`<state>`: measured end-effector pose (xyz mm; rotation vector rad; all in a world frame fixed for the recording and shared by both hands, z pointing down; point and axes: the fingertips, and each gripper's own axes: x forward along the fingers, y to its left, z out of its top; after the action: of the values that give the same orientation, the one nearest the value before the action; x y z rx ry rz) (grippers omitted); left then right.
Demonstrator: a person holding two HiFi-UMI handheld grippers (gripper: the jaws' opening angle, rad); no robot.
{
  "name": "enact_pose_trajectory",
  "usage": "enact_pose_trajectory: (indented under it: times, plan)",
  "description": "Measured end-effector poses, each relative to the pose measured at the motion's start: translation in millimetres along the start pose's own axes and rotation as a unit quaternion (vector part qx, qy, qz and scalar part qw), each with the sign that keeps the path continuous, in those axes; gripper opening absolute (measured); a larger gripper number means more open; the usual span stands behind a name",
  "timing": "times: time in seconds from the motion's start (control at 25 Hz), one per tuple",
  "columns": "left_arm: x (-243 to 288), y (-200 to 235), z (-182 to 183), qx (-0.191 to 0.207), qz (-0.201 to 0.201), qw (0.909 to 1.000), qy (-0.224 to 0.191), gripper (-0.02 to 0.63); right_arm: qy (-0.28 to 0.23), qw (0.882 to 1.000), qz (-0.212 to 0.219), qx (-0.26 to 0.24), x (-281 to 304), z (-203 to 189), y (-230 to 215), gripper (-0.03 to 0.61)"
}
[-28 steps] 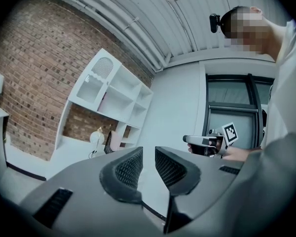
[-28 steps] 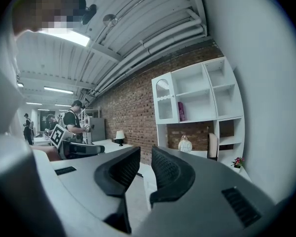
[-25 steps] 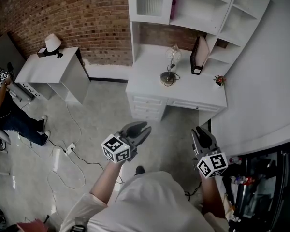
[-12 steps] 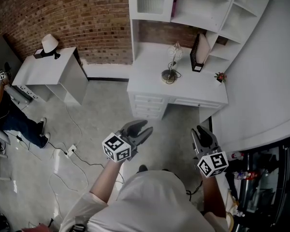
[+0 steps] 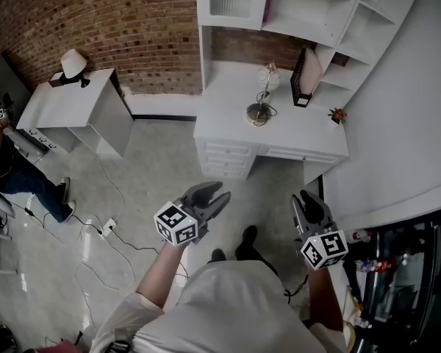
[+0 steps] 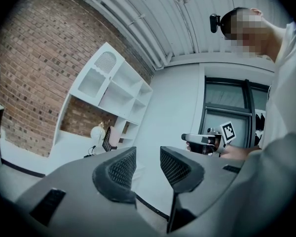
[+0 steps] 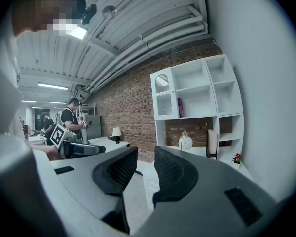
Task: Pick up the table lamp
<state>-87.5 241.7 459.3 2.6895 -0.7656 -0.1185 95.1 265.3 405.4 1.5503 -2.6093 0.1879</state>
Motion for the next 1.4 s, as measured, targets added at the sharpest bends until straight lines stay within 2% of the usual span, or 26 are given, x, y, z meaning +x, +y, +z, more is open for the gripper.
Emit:
enact_pose_trajectory:
  times: [0.28,0.52,0.92,1.4]
  plan:
    - [32.8,21.6,-3.4,-0.005,0.009,0.9999,0.004,0.161,0.004,1.000,0.010,0.008,27.0,-7.1,-32.3,0.122]
    - [78.3,45.8,0.1,0.007,0.021,0.9997,0.011,0.164,0.007,1.000,0.030,0.007,63.4,-4.7,-74.3,0.121]
    - [153.3,86.8,17.2,0.003,0.039,0.9992,-0.003,0.164,0.014,0.998,0.067,0.013,127.9,2.3,-149.9,0.122]
    - [215.5,118.2,19.3,0.001,0.081,0.9967,-0.004,0.176,0.014,0.994,0.109,0.026,176.0,1.7,-217.4,0.121]
